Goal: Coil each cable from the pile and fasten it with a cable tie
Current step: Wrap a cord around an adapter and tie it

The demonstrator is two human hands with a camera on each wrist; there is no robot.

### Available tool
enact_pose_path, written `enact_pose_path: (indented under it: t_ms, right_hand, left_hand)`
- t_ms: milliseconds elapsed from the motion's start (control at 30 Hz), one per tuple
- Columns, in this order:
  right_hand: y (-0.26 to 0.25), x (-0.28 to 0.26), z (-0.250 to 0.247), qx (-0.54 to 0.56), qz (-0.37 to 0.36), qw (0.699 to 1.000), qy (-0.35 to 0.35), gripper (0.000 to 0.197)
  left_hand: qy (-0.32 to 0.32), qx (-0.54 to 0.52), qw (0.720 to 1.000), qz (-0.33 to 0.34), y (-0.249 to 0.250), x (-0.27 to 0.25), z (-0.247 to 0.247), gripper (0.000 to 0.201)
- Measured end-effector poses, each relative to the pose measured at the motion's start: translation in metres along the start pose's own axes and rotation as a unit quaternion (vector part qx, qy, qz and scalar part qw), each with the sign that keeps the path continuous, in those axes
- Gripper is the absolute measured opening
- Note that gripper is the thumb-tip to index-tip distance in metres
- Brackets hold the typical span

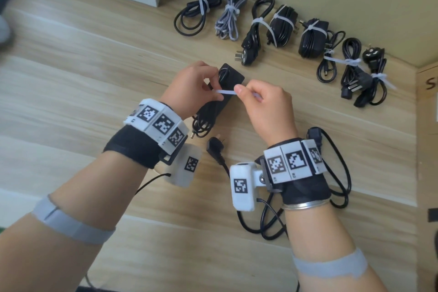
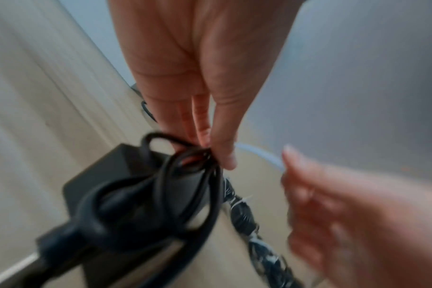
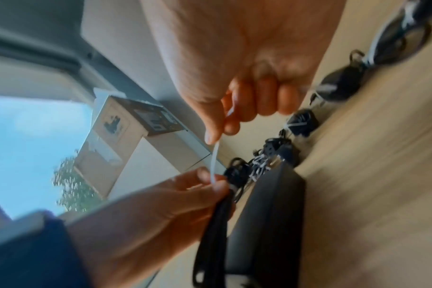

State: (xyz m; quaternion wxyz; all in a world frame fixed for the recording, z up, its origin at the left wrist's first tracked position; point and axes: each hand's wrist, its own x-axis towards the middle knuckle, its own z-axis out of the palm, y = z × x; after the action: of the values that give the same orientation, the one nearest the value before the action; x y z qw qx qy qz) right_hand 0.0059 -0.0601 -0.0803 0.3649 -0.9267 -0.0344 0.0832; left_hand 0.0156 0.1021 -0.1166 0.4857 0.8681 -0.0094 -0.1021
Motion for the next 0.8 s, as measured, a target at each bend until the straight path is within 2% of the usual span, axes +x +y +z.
enact_pose_path:
  t_ms: [100, 200, 267, 367, 500, 533, 633, 700, 800]
  right_hand:
    - [0.013, -0.006, -0.002, 0.008, -0.014, 1.0, 0.01, 0.022]
    - [0.015, -0.01, -0.005, 0.01, -0.015, 0.999, 0.029, 0.016]
    - [0.012, -0.013, -0.005, 0.007, -0.027, 1.0, 0.009, 0.019]
    - [0.011, -0.015, -0.006, 0.033, 0.015, 0.999, -0.005, 0.026]
    - [0.01, -0.011, -0.004, 0.104, 0.104, 0.989, -0.031, 0.059]
    - [0.01, -0.01, -0.003, 0.114, 0.119, 0.986, -0.035, 0.061]
    - [0.009, -0.005, -0.001, 0.122, 0.135, 0.983, -0.036, 0.05]
    - [0.011, -0.003, -0.002, 0.103, 0.128, 0.986, -0.033, 0.046]
    - [0.017, -0.003, -0.003, 0.104, 0.129, 0.986, -0.027, 0.048]
  left_hand:
    - [-0.003, -0.067, 0.997, -0.029, 0.006, -0.004, -0.006, 0.029]
    - [-0.001, -0.109, 0.994, -0.026, 0.017, -0.01, -0.004, 0.027]
    - [0.008, -0.123, 0.992, -0.016, 0.022, -0.015, 0.001, 0.029]
    - [0.018, -0.123, 0.992, -0.014, 0.028, -0.016, 0.01, 0.04]
    - [-0.007, -0.128, 0.992, -0.013, 0.034, -0.014, 0.021, 0.04]
    - [-0.017, -0.12, 0.993, -0.01, 0.035, -0.013, 0.023, 0.043]
    - [-0.08, -0.116, 0.99, -0.028, 0.033, -0.009, 0.024, 0.05]
    - [-0.124, -0.108, 0.986, -0.035, 0.032, -0.007, 0.021, 0.041]
    - [-0.105, -0.02, 0.994, -0.011, 0.025, -0.004, 0.018, 0.029]
